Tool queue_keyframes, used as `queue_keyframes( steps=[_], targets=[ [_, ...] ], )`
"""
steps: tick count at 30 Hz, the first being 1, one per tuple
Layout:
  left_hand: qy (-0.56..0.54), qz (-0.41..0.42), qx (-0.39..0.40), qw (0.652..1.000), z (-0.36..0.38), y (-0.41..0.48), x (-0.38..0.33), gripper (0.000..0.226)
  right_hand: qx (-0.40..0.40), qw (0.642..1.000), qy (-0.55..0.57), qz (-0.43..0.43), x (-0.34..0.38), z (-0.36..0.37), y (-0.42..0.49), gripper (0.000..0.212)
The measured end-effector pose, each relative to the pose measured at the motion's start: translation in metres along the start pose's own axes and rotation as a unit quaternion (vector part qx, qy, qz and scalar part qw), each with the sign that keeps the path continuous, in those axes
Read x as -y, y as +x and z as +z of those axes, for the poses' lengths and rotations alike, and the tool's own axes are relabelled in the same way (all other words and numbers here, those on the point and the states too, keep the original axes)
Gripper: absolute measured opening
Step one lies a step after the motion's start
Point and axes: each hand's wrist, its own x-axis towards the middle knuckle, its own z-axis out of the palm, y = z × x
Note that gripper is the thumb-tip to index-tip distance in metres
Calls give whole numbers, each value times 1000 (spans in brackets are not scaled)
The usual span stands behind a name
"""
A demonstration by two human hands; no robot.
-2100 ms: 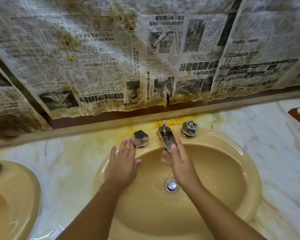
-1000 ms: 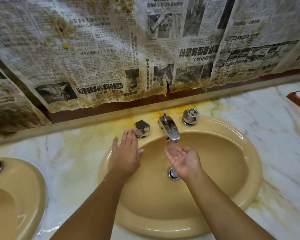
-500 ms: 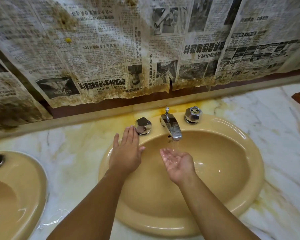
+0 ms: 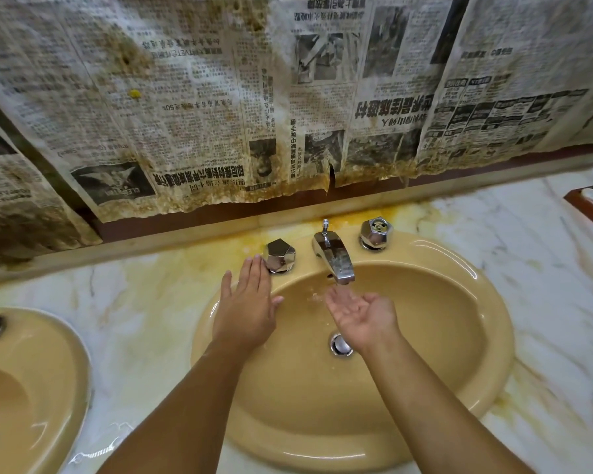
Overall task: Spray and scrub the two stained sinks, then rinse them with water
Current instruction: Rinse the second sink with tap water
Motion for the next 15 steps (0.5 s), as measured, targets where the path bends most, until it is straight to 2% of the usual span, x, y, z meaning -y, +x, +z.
queue_keyframes(
  steps=[4, 11, 13, 15],
  targets=[
    [4, 0, 7, 1000, 0, 1, -1, 70, 19, 1000, 16, -17, 5, 7, 2, 36],
    [-2, 0, -9, 1000, 4, 1, 0, 71, 45, 995, -69, 59, 14, 6, -4, 44],
    [0, 3, -13, 1000, 4, 2, 0, 70, 70, 996, -57, -12, 37, 15, -5, 40],
    [4, 3, -16, 1000, 6, 2, 1, 70, 85, 979, -107, -154, 60, 26, -3, 38]
  ],
)
